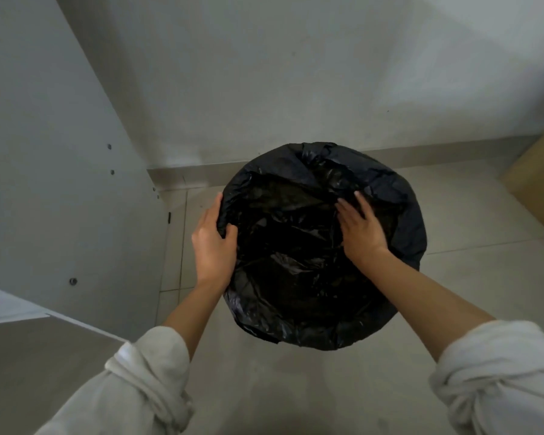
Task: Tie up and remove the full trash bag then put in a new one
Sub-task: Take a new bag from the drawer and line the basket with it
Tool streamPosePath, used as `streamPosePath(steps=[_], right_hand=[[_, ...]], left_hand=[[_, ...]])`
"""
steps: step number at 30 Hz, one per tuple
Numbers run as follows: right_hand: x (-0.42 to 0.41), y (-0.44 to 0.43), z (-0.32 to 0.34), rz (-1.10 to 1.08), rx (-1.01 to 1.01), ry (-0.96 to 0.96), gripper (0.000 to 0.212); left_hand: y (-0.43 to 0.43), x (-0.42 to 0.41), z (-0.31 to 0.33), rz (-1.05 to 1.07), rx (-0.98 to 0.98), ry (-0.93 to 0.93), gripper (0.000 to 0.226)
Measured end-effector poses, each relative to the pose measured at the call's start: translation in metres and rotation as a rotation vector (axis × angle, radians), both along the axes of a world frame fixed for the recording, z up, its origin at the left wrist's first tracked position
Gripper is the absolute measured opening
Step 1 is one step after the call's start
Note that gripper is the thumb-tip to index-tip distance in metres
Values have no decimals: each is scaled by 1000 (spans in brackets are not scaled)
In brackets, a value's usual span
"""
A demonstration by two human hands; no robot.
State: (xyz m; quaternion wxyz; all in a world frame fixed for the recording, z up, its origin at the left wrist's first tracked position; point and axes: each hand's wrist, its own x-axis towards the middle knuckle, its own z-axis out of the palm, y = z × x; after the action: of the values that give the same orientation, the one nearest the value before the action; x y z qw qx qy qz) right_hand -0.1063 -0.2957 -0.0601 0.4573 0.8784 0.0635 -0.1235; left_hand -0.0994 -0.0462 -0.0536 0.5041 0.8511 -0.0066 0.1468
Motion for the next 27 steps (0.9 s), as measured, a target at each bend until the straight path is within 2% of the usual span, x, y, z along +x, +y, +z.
streamPosePath(steps=[2, 5, 9, 11, 13, 17, 20, 22, 23, 25, 27], right_hand=[[-2, -3, 1, -27, 3, 13, 63], [-3, -4, -7, 73, 62, 102, 56], [-9, -7, -5, -94, 61, 190, 58], [-13, -2, -6, -104, 191, 189, 56], [-14, 12, -7, -122, 452, 211, 52], [-18, 54, 5, -463, 1297, 433, 51], [-24, 80, 26, -561, 1642, 503, 55], [-29, 86, 43, -543, 1687, 571, 56], [-32, 85, 50, -466, 1661, 598, 53], [-37, 79, 58, -224, 1530, 580, 42], [-43, 73, 57, -72, 1420, 492, 38]], left_hand=[[0, 2, 1, 14, -4, 3, 53], [-1, 2, 3, 23, -29, 8, 53], [-2, -4, 4, 16, -35, -15, 53], [-3, -6, 5, 9, -48, -17, 53], [-5, -6, 5, 8, -60, -18, 54], [-6, -5, 7, 83, -113, 18, 55], [-3, -3, 2, 173, -181, 100, 56], [-1, -3, 2, 208, -238, 164, 58], [1, -4, 3, 212, -259, 203, 58], [4, -2, 5, 191, -290, 292, 58], [10, -2, 4, 144, -287, 345, 59]])
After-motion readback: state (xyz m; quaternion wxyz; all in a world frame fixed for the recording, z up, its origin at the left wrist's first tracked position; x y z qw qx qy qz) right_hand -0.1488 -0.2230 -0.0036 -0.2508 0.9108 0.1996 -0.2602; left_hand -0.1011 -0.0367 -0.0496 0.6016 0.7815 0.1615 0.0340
